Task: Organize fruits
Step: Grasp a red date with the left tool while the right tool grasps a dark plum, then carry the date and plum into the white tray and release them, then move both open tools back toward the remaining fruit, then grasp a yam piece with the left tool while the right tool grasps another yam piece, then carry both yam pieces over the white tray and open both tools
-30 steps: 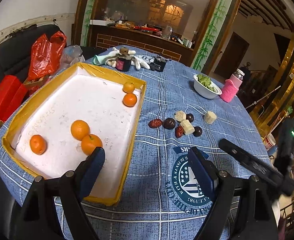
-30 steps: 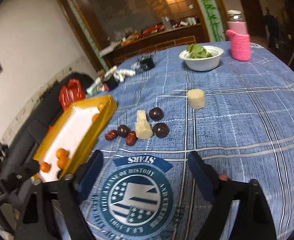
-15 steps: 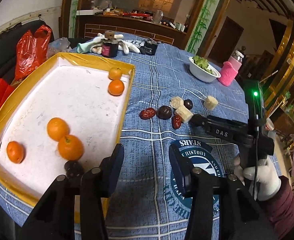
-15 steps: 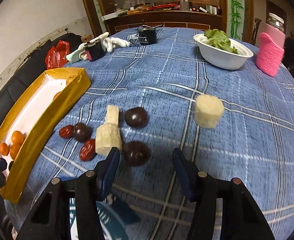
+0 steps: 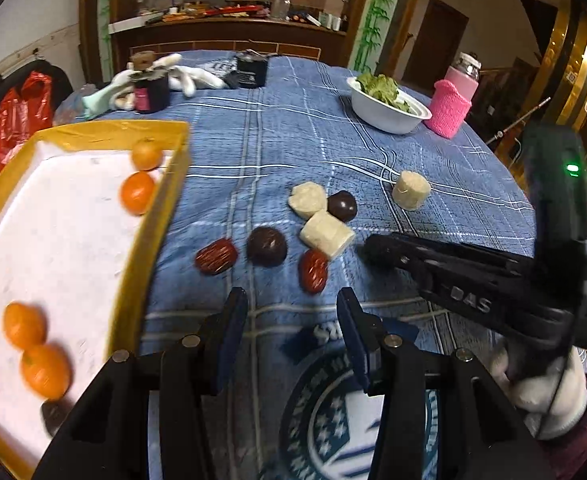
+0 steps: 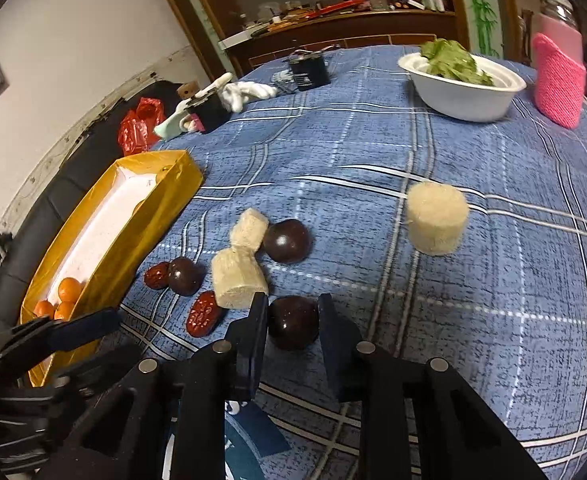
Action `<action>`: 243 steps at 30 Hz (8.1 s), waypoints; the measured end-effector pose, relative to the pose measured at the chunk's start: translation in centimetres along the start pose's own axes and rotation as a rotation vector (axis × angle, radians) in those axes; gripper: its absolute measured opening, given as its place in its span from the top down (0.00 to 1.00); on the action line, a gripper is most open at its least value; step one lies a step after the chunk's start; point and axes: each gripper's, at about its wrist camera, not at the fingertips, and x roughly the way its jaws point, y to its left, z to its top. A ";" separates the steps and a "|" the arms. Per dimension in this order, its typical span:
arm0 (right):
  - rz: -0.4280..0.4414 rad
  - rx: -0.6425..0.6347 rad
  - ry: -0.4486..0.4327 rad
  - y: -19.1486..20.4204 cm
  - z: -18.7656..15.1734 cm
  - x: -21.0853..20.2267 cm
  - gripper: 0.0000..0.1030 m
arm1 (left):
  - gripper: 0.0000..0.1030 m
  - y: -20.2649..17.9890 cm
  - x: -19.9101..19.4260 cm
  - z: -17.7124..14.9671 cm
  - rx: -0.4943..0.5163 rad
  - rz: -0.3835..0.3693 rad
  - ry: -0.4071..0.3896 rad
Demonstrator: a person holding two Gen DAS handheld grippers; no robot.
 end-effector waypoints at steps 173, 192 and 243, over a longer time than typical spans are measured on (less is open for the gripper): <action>-0.197 0.181 -0.097 -4.8 2.5 -1.8 0.35 | 0.18 0.2 -4.4 0.1 0.061 0.057 -0.106; -0.174 0.134 -0.065 -5.8 4.0 1.1 0.58 | 0.57 -3.9 6.7 3.4 0.241 0.095 0.049; 0.080 -0.267 0.070 22.2 2.5 8.3 0.46 | 0.45 23.7 -10.1 -5.0 -0.457 0.145 -0.167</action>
